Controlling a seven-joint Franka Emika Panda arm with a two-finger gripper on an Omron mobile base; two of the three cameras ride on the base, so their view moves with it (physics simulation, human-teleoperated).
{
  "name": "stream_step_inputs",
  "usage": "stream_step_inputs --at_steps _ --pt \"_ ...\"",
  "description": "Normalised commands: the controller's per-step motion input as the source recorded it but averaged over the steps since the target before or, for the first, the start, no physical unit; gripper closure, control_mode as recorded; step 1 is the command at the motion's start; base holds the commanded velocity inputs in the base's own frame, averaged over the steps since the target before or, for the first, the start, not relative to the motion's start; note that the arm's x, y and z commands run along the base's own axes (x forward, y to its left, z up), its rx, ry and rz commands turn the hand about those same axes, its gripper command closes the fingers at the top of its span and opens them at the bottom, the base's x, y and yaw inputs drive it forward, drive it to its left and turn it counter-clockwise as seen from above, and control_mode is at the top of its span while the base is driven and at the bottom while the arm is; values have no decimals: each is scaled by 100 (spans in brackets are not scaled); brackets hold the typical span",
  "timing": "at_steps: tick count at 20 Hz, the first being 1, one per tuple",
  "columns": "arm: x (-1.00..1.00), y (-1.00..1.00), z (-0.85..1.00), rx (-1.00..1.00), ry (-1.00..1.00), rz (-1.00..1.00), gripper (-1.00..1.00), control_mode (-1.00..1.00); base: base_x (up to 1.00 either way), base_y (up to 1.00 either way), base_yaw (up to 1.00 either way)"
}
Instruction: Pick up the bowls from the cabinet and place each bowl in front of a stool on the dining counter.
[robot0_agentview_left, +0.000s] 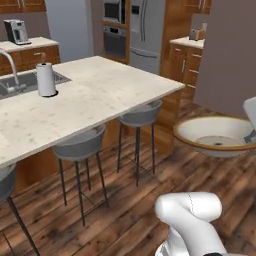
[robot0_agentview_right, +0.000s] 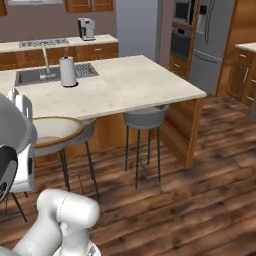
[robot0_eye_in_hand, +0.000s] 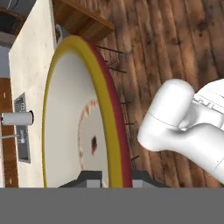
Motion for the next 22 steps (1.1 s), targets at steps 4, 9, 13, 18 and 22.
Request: stream_step_inputs --at_steps 4,9,13,18,22 --pt "0 0 0 0 0 0 100 100 98 -12 58" --pt "0 0 0 0 0 0 100 100 95 0 53" --pt "0 0 0 0 0 0 100 100 78 0 41" --pt "0 0 0 0 0 0 100 100 78 0 31" --pt "0 0 0 0 0 0 100 100 59 -13 22"
